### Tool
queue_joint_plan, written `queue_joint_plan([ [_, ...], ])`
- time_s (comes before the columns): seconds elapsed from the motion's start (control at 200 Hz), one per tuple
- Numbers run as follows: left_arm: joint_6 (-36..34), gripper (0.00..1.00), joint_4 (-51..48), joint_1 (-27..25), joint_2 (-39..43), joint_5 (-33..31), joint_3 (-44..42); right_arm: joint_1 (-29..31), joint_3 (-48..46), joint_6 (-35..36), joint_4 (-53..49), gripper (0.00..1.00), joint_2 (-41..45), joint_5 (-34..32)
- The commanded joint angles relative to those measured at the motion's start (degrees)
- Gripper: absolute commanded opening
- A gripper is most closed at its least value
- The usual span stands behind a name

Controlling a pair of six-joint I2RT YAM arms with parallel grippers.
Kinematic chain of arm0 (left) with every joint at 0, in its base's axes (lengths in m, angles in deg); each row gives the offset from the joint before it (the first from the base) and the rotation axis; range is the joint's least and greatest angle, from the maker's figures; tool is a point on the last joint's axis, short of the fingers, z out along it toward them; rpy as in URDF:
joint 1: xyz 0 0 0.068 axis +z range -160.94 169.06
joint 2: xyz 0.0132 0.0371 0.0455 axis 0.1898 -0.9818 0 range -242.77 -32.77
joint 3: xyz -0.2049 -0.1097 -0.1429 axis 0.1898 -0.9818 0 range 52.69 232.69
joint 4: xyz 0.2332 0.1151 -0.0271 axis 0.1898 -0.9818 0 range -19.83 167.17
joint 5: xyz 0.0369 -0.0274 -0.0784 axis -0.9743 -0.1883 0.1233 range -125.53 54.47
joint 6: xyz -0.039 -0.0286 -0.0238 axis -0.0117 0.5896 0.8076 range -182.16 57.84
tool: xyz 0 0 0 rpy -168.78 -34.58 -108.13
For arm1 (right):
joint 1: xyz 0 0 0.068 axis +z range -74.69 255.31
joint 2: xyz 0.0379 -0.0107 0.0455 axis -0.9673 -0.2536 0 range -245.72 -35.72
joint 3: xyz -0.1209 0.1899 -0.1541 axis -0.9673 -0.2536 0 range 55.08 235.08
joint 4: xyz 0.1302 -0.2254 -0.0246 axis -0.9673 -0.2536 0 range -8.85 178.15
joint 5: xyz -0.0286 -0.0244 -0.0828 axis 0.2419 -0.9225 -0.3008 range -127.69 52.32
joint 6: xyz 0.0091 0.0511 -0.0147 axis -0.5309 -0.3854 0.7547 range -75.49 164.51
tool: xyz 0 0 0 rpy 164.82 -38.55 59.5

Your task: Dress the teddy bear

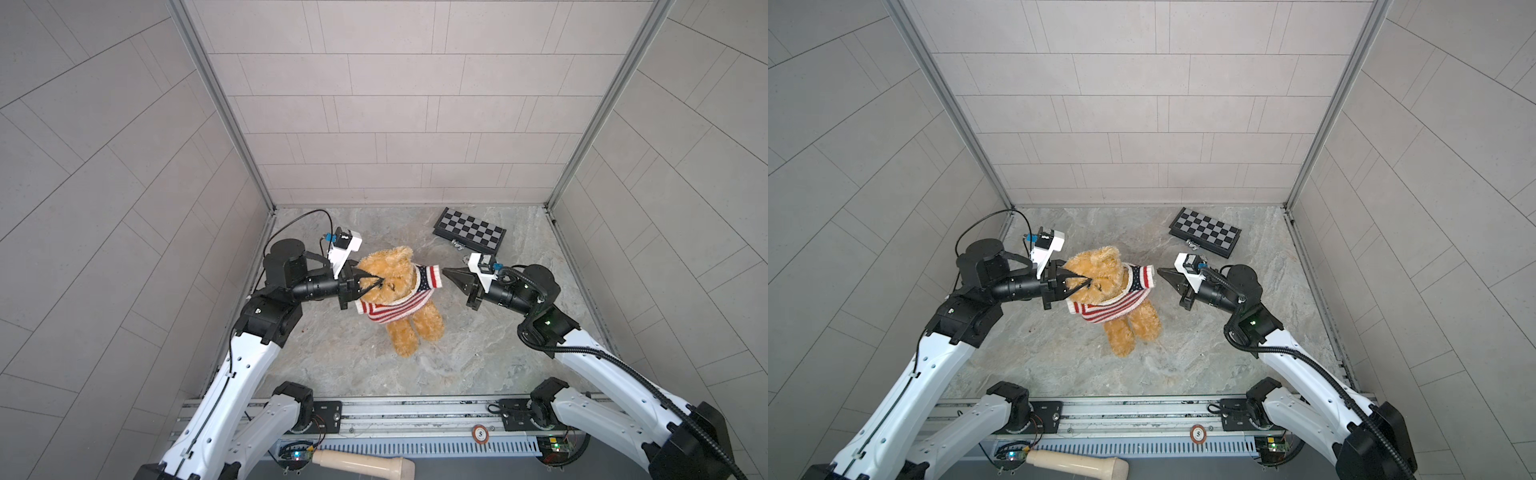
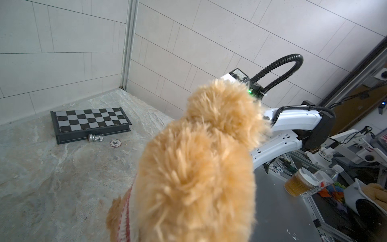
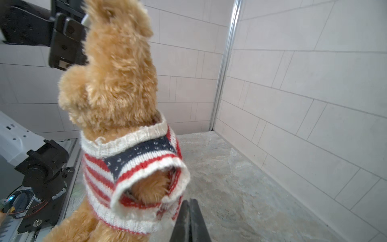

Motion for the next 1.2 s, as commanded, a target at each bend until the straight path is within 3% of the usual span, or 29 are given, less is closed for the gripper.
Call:
queue_joint_plan([
  [0.0, -4.9, 0.0, -5.5, -0.7, 0.2, 4.7, 3.0, 0.1, -2.3, -0.7, 7.0, 0.1, 3.2, 6.6],
  [0.36, -6.8, 0.0, -10.6, -1.7, -0.7, 5.8, 5.7, 2.4, -2.3, -8.4, 10.4, 0.09, 2.4, 13.6],
  [0.736, -6.3, 0.0, -10.0, -1.8, -0.7, 6.4, 6.0, 3.6, -7.8, -5.0, 0.1, 0.12, 12.3, 5.2],
  [1.081, -6.9, 0.0, -10.4, -3.8, -0.8, 6.0, 6.3, 6.6, -2.4, -1.6, -2.8, 0.16, 5.5, 5.2],
  [1.196, -6.7, 0.0, -10.2, -4.0, -1.3, 5.9, 6.2, 7.6, -2.0, -0.6, -4.3, 0.21, 5.0, 6.3],
])
